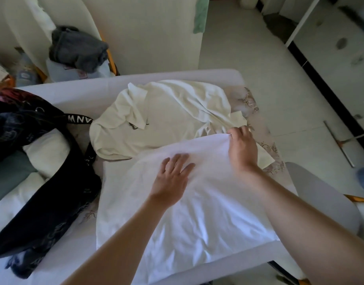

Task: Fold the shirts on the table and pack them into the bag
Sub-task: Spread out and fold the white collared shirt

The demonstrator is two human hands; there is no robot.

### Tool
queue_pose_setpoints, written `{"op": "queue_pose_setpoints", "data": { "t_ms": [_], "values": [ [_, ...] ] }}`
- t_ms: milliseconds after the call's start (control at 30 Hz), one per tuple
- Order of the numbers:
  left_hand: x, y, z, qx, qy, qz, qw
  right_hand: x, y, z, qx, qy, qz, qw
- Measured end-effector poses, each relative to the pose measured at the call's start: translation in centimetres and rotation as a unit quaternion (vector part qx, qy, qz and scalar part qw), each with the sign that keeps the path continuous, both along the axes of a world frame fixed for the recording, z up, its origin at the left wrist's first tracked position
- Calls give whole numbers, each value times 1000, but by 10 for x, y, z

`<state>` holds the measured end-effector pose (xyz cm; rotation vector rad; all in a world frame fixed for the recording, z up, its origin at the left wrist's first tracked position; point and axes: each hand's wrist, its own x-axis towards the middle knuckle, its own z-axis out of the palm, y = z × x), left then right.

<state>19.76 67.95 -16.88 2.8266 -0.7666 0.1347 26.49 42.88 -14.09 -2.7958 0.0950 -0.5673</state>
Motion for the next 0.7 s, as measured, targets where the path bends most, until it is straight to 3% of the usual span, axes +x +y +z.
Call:
{"op": "queue_pose_setpoints", "data": {
  "t_ms": [67,133,233,300,400,500,600,700],
  "values": [
    [-6,3,-14,57,111,57,991,4,-1,5,-2,24,-19,1000],
    [-6,3,-15,77,159,88,980,-3,1,8,-15,47,-25,999],
    [0,-9,-7,81,131,79,985,-41,9,-4,-74,31,77,994],
    [6,-15,-5,115,136,64,982,-73,14,-25,-87,74,158,981],
    [14,-17,-11,186,184,80,962,-110,-1,-53,-95,190,135,968],
    [7,-33,-2,148,138,106,974,-137,-33,-57,-97,218,77,968],
    [-10,-74,5,36,66,8,997,-161,-50,-49,-72,223,25,972],
    [-29,-116,-2,52,109,-153,981,-186,-58,-49,-48,240,-11,970]
  ]
}}
